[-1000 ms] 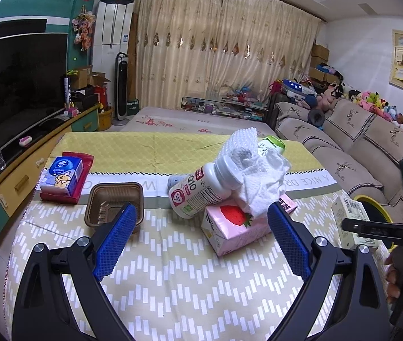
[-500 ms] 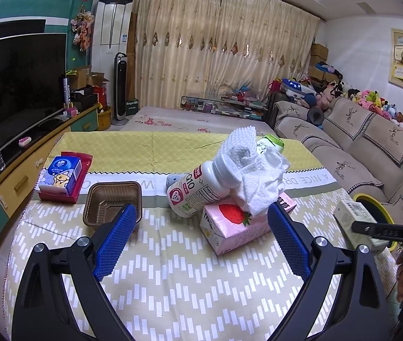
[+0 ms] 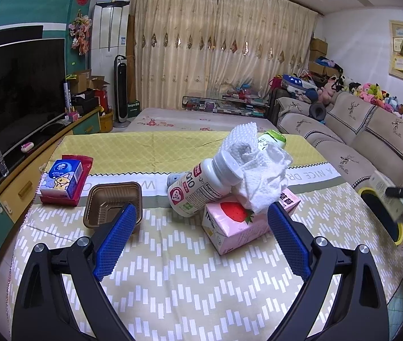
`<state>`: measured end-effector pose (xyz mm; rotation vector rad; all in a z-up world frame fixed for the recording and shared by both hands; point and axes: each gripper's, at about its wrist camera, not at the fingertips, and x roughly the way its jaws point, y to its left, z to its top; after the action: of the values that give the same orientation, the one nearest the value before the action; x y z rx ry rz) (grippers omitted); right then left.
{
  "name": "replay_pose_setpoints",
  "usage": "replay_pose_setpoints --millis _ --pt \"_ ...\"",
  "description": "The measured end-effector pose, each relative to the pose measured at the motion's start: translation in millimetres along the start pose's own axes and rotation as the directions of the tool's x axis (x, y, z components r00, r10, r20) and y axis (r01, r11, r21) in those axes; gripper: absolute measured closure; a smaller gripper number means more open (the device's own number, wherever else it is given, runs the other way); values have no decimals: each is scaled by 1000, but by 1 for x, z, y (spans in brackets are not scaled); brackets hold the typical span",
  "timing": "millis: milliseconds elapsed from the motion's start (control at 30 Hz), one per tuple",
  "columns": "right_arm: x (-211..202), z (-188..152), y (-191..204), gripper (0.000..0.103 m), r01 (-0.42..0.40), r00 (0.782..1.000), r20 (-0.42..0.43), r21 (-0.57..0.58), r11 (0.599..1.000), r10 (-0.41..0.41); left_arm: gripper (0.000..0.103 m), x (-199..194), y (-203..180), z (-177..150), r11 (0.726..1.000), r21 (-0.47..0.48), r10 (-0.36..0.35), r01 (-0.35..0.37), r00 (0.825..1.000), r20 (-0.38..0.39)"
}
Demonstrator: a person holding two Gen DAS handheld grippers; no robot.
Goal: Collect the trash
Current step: 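Carry the cream box over the bin and open the right gripper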
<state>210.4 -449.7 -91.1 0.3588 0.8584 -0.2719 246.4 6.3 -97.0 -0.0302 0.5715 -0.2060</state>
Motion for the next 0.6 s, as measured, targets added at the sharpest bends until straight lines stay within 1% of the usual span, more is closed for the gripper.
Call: replay_pose_setpoints --millis 33,133,167,233,300,367,433,467,533,600 --pt "7 7 -16 34 37 999 -1 31 999 -37 11 0 -1 0 1000 5 -1 1 1000 1" --pt "28 18 -48 34 118 993 -13 82 990 -117 11 0 -4 0 1000 17 0 0 1000 3" --pt "40 21 -59 34 149 989 -32 97 984 -146 11 0 -5 0 1000 21 1 -1 1000 3" --pt "56 23 -74 34 171 985 -57 122 978 -165 11 0 -6 0 1000 28 2 -2 1000 3" --pt "73 25 -86 34 212 975 -88 131 968 -202 11 1 -6 0 999 33 5 -5 1000 0" --pt "86 26 -95 33 237 968 -118 135 962 -222 11 2 -6 0 999 34 7 -6 1000 -2" --pt "92 26 -97 33 267 960 -120 140 953 -252 11 3 -6 0 999 35 12 -12 1000 -5" --pt "90 26 -95 32 275 959 -107 137 952 -261 11 3 -7 0 999 36 16 -15 1000 -6" --pt "86 25 -89 32 263 964 -87 136 955 -253 11 4 -5 0 999 35 21 -21 1000 -9" --pt "75 24 -79 32 222 975 -57 131 966 -216 11 4 -2 0 999 32 31 -31 999 -8"
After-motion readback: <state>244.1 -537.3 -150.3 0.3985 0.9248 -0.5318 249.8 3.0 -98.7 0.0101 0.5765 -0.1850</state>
